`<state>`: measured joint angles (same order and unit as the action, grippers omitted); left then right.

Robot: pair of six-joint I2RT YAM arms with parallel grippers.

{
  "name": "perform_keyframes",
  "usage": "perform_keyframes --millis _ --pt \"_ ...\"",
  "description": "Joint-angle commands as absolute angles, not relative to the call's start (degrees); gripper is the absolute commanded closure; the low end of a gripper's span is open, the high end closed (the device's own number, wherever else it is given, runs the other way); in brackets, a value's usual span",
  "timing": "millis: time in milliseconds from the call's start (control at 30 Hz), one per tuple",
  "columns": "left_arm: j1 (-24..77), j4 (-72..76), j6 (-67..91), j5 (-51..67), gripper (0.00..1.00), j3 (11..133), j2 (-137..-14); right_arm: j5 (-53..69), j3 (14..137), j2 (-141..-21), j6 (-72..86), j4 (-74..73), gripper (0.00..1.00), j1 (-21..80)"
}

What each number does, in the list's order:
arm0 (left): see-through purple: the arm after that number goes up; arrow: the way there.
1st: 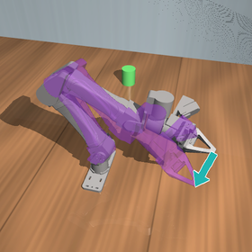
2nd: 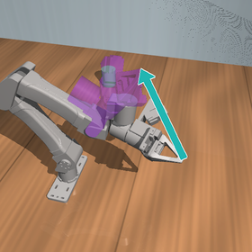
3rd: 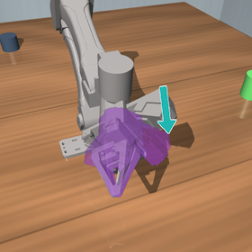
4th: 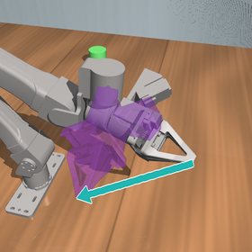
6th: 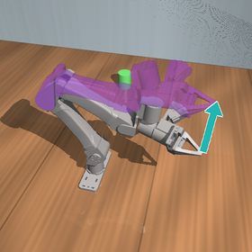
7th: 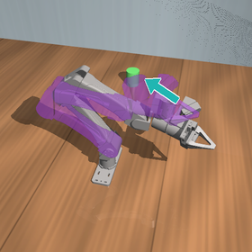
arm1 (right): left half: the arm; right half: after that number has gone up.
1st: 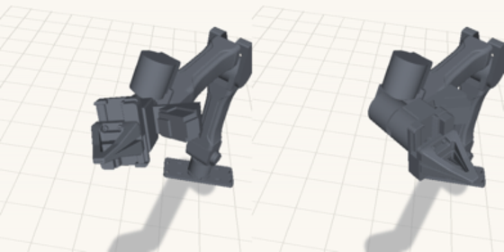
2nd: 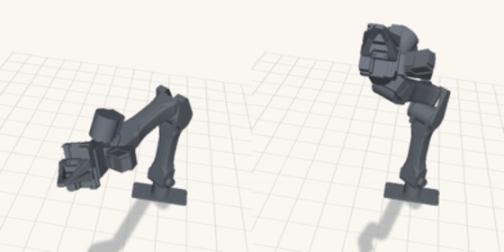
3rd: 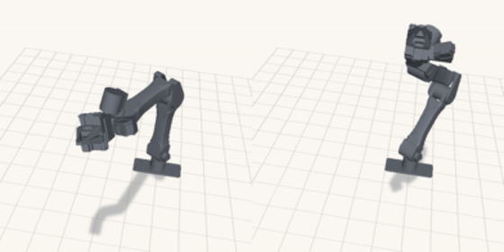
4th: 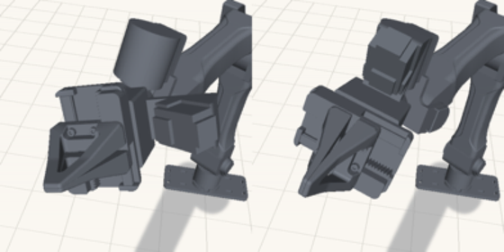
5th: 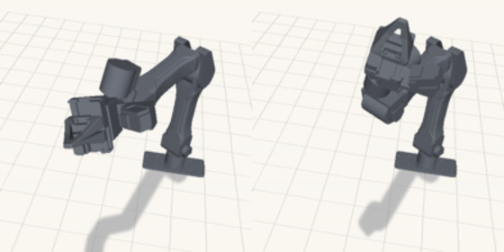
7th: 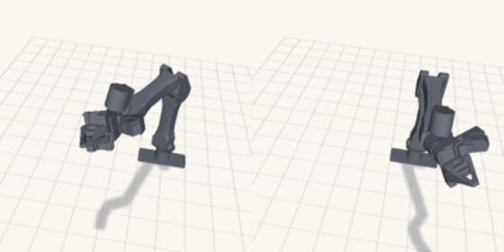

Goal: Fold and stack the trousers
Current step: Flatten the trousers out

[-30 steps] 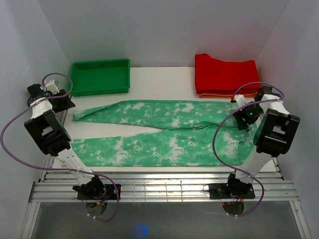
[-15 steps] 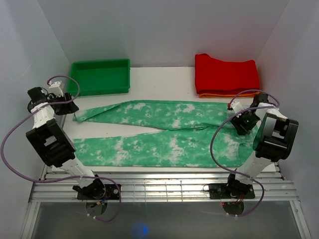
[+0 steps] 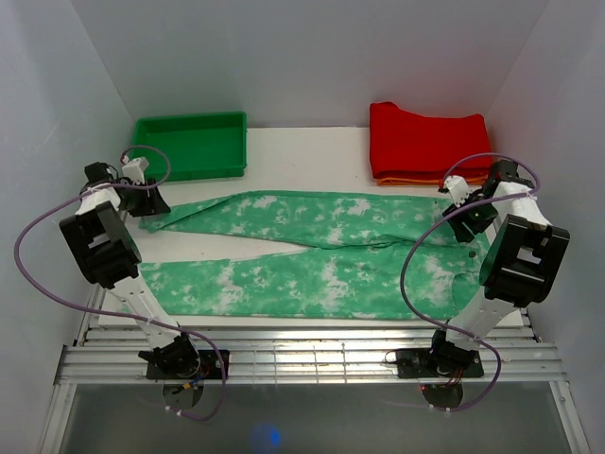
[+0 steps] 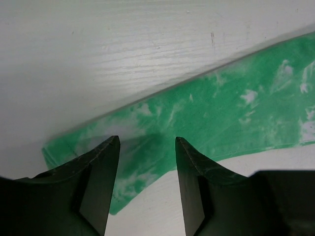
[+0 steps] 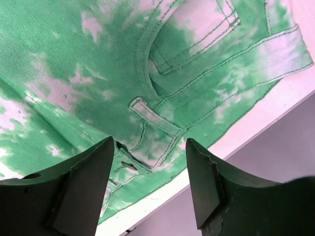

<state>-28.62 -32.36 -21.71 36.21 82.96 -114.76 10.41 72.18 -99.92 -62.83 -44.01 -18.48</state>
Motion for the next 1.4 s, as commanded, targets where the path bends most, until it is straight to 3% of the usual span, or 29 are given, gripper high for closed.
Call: perform_keyframes --millis 0,333,733,767,867,900,1000,1133,1367 --pt "-28.3 -33.7 -23.9 37.9 0.4 86.4 -113.4 10.8 73.7 -101.2 -61.5 -47.1 0.34 -18.3" --pt "-27.7 -39.8 -50.3 30.9 0.37 80.5 -104.7 11.0 72.8 -100.1 -63.0 -49.0 0.34 -18.3" --pt "-24.9 -36.7 -58.3 17.1 0.4 77.3 -110.3 11.2 69.1 -97.7 -64.7 -48.4 0.34 -18.2" --pt "-24.8 -36.4 -58.3 16.8 0.42 77.3 -110.5 11.2 69.1 -97.9 -64.7 -48.7 0.34 -18.2" --pt "-24.8 -37.1 -58.3 17.0 0.62 78.2 -110.0 10.4 68.4 -97.7 -65.2 -48.7 0.35 -18.3" --pt "-24.8 -37.2 -58.7 17.0 0.74 78.1 -108.6 9.7 68.0 -97.7 -65.5 -48.5 0.36 -18.3" --pt "-24.8 -39.0 -60.2 17.8 0.89 78.4 -106.3 8.2 66.8 -97.9 -66.3 -47.1 0.37 -18.2" --pt "-24.8 -42.5 -60.9 18.6 1.0 80.8 -102.9 7.1 66.5 -99.1 -66.4 -46.1 0.37 -18.3" --pt "-24.8 -50.1 -59.3 19.6 1.0 95.5 -106.1 5.9 66.5 -98.5 -66.1 -43.6 0.37 -18.2"
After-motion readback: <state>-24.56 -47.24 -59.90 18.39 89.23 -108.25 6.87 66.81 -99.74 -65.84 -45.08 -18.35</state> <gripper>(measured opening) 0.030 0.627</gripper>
